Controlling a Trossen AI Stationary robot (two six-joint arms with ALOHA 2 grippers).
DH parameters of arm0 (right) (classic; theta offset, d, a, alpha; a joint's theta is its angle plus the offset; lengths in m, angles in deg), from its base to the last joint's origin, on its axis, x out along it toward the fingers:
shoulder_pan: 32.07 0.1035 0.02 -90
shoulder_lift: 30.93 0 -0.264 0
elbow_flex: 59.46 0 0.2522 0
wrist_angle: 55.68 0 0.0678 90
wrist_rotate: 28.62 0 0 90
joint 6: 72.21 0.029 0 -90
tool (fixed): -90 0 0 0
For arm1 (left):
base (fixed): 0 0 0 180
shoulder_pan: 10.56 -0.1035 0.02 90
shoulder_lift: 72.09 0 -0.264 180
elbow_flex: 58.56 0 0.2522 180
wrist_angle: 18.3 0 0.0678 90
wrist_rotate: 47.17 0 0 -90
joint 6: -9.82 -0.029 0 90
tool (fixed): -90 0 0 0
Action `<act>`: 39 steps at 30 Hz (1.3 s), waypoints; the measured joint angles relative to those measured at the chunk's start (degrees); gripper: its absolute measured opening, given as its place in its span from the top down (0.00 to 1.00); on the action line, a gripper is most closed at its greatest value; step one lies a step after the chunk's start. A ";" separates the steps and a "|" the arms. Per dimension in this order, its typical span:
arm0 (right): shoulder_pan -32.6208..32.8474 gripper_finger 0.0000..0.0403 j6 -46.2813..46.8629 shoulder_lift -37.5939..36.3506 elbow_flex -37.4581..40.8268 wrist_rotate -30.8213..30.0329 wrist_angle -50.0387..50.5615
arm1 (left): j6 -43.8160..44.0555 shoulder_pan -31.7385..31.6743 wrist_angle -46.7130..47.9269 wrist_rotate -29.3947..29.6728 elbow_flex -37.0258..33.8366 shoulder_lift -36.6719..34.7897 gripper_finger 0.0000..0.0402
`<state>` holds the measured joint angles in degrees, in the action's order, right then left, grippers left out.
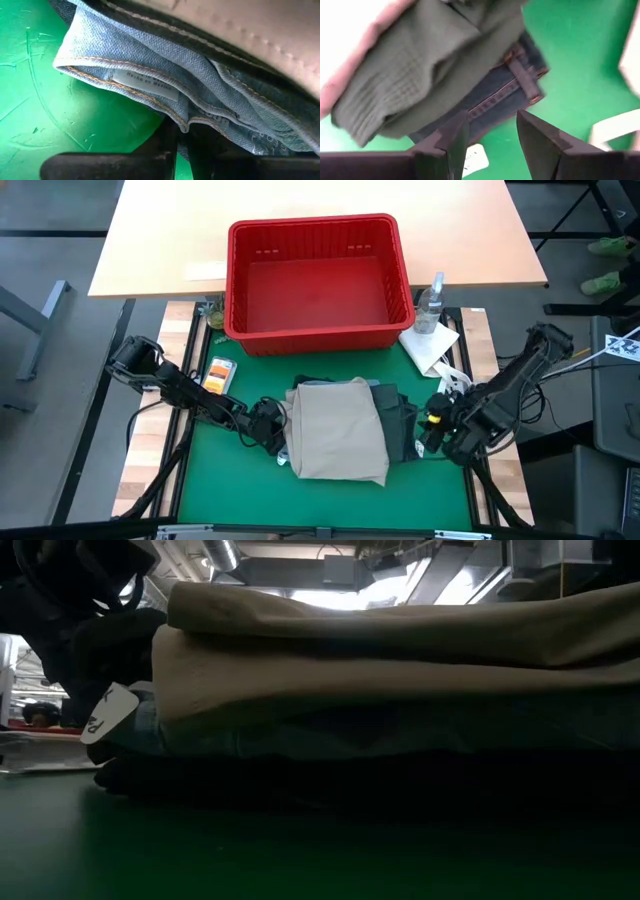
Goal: Fold laundry
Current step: Put the stack of colored folded clothes into the red laundry bin
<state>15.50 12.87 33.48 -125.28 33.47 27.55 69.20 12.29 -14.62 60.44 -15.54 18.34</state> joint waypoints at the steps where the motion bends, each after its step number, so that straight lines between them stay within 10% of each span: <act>1: 0.68 0.59 2.64 -2.17 3.51 -0.23 -3.06 | 0.00 0.00 0.00 0.00 0.00 0.00 0.94; 12: 2.29 0.59 13.26 -12.29 28.89 -3.56 -33.63 | 0.09 0.02 0.00 -0.14 0.00 0.00 0.94; 39: -1.93 0.59 12.45 0.57 29.69 -0.03 -36.51 | 0.61 0.02 -0.20 -0.46 -0.02 0.00 0.94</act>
<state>13.57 25.32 34.05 -95.59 33.44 -8.96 69.81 12.31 -14.82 59.98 -15.57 18.34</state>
